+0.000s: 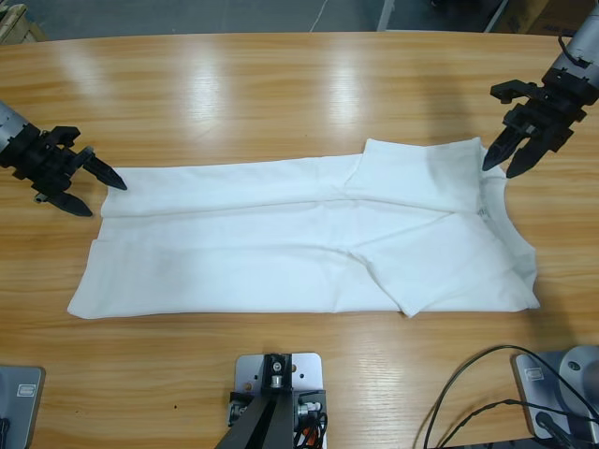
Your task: Fold clothes
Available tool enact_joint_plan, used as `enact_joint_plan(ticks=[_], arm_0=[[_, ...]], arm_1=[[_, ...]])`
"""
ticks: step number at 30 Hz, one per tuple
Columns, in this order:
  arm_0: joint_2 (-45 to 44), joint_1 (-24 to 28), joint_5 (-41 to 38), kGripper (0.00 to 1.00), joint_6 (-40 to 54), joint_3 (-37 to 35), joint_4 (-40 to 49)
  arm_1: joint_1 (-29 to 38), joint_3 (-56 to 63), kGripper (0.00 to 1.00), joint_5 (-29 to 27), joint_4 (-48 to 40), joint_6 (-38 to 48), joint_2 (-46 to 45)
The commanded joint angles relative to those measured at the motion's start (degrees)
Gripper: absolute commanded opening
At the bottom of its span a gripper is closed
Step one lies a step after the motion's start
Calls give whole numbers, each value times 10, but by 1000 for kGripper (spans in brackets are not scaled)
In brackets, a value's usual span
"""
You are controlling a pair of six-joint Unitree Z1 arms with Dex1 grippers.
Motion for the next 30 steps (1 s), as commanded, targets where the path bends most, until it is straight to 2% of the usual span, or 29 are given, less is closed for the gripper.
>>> enact_joint_plan(ticks=[1,5,8,12,15,20,24,30], arm_0=[[-15,5,10,793,5,12,1],[5,4,7,793,12,9,-4],[9,0,3,793,16,7,-13],[-6,-4,-5,793,24,11,-34],[-25,-4,-10,793,29,18,-54],[-44,-13,-49,792,41,30,-100],[-29,-38,-67,789,42,36,-118],[7,-40,-49,784,32,39,-117]], arm_1=[[-10,9,890,-10,-6,-8,23],[9,13,896,-6,-32,-24,33],[54,13,987,9,-48,-44,33],[104,35,1000,9,-78,-47,10],[113,62,1000,9,-108,-39,-25],[127,82,1000,8,-121,-38,-26],[128,90,1000,8,-125,-37,-27],[128,94,1000,8,-125,-36,-30]])
